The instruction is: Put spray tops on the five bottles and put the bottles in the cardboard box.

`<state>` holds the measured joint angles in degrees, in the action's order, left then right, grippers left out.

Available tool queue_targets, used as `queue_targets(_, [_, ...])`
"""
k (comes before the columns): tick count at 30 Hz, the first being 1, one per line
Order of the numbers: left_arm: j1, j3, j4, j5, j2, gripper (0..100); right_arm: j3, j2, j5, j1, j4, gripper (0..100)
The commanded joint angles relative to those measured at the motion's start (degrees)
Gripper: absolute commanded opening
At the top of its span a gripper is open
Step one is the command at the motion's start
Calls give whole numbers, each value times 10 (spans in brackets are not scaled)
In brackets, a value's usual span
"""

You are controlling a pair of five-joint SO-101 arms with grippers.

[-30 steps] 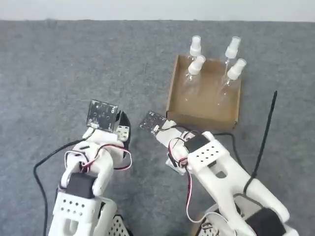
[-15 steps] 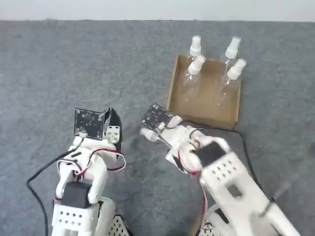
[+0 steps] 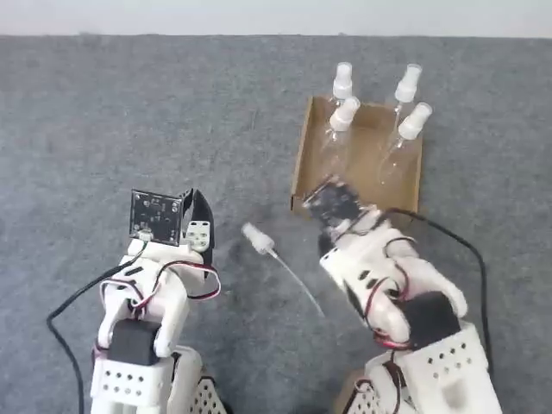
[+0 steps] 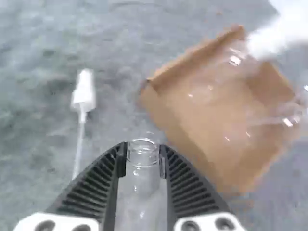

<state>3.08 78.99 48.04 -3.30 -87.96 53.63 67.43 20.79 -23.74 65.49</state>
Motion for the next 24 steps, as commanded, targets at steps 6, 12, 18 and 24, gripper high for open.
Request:
queue_targets(6, [-4, -25, -13, -4, 11, 16, -91, 13, 20, 161, 87, 6])
queue_targets(12, [-4, -173, 39, -3, 187, 17, -157, 13, 62, 388, 116, 6])
queue_targets(18, [40, -239, 47, -6, 398, 62, -120, -15, 82, 502, 29, 6])
queue_targets(24, [92, -263, 44, -7, 536, 218, -101, -145, 79, 548, -78, 6])
